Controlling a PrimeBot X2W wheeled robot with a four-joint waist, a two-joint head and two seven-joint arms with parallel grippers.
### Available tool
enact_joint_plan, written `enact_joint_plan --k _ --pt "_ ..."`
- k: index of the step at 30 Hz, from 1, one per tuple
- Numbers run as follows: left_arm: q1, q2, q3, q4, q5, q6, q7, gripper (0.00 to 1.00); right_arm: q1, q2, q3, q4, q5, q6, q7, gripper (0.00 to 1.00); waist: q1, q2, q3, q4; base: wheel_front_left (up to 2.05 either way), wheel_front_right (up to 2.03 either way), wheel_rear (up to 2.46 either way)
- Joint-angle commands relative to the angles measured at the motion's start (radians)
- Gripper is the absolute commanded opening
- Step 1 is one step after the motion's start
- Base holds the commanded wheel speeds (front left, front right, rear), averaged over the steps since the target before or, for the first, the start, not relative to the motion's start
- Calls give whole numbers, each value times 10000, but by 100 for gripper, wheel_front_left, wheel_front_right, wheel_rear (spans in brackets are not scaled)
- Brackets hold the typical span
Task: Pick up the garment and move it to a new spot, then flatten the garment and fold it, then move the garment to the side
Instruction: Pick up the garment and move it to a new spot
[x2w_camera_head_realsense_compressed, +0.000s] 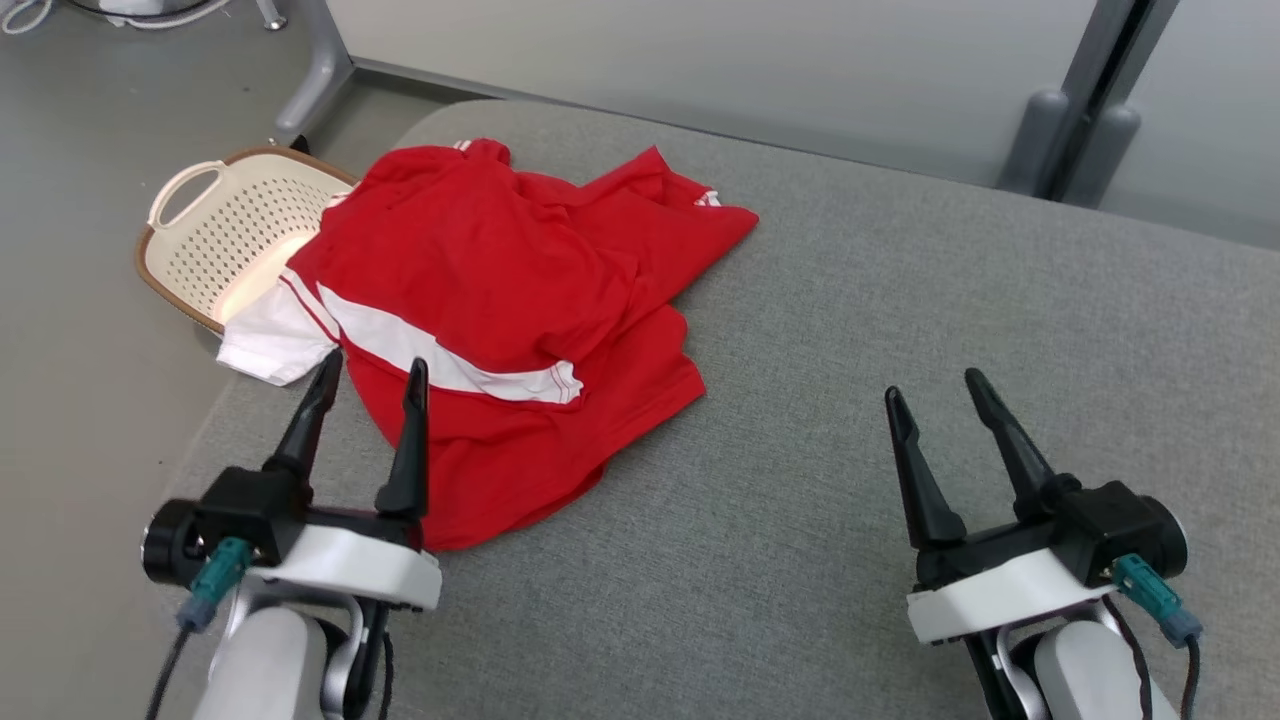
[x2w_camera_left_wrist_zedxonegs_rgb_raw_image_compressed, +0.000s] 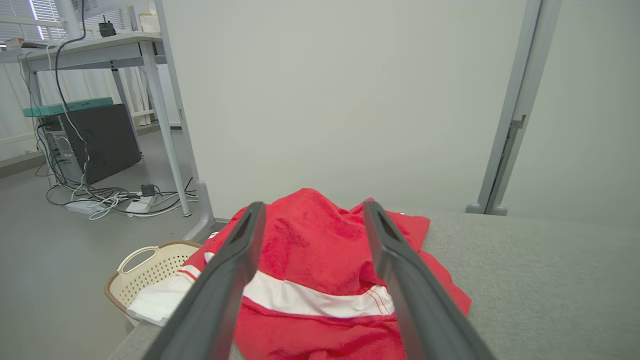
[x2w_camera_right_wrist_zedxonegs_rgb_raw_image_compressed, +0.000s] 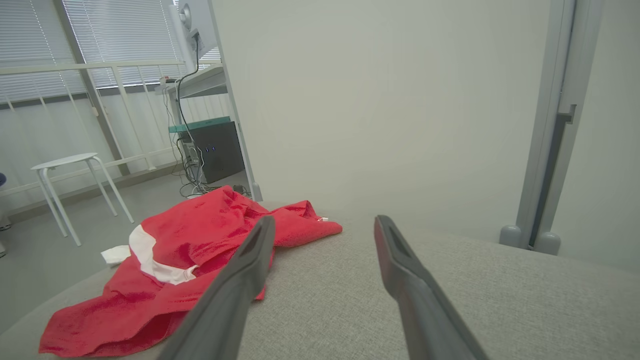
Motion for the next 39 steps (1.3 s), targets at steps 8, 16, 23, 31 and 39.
enact_joint_plan --k 8,16,23,31,39 --pt "-2688 1072 219 1603 -293 -614 291 100 -819 -551 -495 -324 -390 24 -56 100 0 0 1983 -1108 0 0 0" --pt "-5275 2592 -420 3338 -1335 -768 3256 100 -1291 -753 -708 -561 -557 24 -56 100 0 0 3039 -1971 0 0 0" --pt "-6740 3708 -1026 4298 -2233 -766 5022 100 -1483 -712 -727 -726 -612 24 -58 100 0 0 3664 -2498 0 0 0" --pt "-7771 4289 -1137 5326 -2898 -768 5438 100 -1575 -636 -790 -724 -642 13 -36 100 0 0 4056 -2853 0 0 0" --pt "-8258 4501 -1601 6058 -3182 -769 5764 0 -1653 -451 -668 -643 -684 13 -33 100 0 0 4200 -3055 0 0 0"
